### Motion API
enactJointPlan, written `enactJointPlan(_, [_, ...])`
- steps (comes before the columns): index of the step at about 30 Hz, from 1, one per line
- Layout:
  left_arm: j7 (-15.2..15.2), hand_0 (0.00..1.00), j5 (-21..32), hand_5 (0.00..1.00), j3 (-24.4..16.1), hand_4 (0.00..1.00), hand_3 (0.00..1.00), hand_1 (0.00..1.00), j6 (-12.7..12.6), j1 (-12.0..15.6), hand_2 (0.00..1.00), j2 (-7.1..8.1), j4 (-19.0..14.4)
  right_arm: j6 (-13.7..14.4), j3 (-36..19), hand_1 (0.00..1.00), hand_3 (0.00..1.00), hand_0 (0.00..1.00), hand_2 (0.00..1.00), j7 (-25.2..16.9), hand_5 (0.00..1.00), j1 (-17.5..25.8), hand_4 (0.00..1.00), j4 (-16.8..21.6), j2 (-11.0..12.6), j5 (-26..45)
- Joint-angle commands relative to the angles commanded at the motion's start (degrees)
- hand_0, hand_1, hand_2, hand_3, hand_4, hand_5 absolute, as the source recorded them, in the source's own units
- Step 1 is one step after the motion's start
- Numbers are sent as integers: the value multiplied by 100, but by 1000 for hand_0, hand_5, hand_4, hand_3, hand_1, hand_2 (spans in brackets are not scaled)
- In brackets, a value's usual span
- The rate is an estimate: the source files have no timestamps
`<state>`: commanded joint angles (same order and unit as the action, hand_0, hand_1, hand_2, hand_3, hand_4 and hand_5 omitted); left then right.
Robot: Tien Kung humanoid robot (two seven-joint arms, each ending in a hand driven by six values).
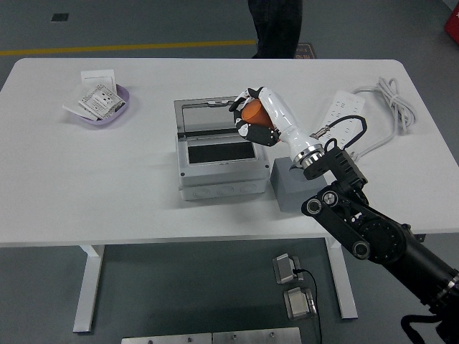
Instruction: Pick up the cylinder from the cube,place it in the box,flap close box
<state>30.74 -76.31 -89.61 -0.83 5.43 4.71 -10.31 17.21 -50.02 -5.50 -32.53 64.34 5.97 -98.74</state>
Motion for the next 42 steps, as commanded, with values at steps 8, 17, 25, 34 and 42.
enactJointPlan(8, [-8, 746, -32, 684, -11, 812, 829, 753, -3, -12, 729, 1, 0, -48, 612, 144, 242, 27, 250, 11, 63, -504, 67, -423, 31, -143])
enactJointPlan(17, [24, 746, -74, 684, -31, 812, 829, 753, 17, -15, 729, 15, 0, -89, 1234, 146, 241, 32, 251, -87, 73, -1004, 73, -890, 8, -99])
enactJointPlan(25, [48, 746, -116, 685, -43, 812, 830, 755, 32, -32, 730, 36, 0, -167, 1866, 148, 243, 36, 252, -88, 76, -1418, 73, -1441, -258, -35])
enactJointPlan(34, [59, 747, -170, 687, -55, 812, 831, 756, 51, -51, 730, 43, 0, -170, 2181, 160, 249, 46, 256, -151, 73, -1691, 65, -1967, -542, 120])
enactJointPlan(42, [58, 747, -213, 686, -67, 812, 830, 757, 66, -90, 732, 48, 0, -169, 2293, 159, 251, 49, 258, -177, 73, -1801, 65, -2242, -597, 200])
